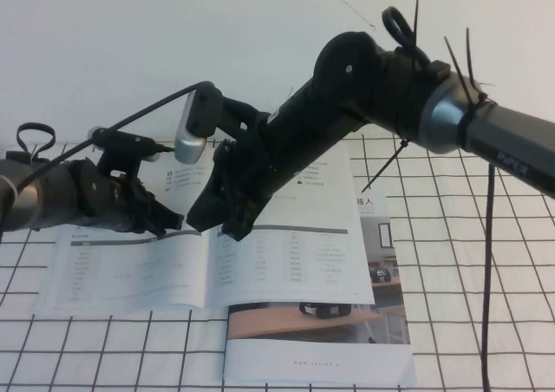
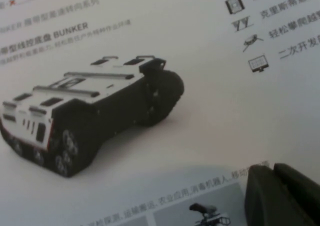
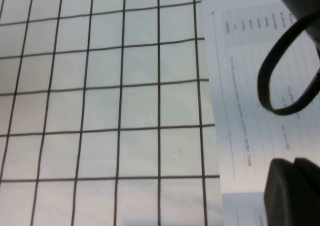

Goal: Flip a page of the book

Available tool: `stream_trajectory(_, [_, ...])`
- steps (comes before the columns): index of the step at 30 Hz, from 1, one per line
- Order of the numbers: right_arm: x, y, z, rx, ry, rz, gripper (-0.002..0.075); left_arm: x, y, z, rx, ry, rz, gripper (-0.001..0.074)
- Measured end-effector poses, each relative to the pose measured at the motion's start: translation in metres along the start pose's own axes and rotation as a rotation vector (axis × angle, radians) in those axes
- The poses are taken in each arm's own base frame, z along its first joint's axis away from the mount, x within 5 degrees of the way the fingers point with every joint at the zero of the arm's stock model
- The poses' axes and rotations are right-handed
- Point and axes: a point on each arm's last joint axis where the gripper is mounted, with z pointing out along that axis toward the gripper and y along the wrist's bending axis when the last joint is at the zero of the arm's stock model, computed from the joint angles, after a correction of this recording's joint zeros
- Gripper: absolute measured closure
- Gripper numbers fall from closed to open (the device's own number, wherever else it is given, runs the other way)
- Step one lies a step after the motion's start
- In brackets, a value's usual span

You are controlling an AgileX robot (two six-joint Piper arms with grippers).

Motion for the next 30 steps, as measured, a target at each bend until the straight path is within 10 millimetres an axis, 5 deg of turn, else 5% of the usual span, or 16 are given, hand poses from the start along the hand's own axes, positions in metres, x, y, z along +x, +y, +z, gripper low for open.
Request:
stream_trajectory(9, [0.013, -0.01, -0.039, -0.015, 0.037, 0.043, 0.0727, 0.001, -0.037, -0.018, 0.039, -0.055, 0.077, 0.0738])
stream_trajectory(15, [0.021, -0.042, -0.09, 0.226, -0.012, 0.122, 0.0727, -0.005, -0.033, -0.041, 0.036, -0.088, 0.087, 0.0738])
stream_trajectory(22, [0.018, -0.037, -0.109, 0.262, 0.01, 0.124, 0.0727, -0.032, -0.033, -0.1, 0.031, -0.238, 0.093, 0.0738])
stream_trajectory(30, [0.014, -0.022, -0.166, 0.32, -0.013, 0.168, 0.0728, -0.037, -0.033, -0.196, 0.041, -0.416, 0.081, 0.0738])
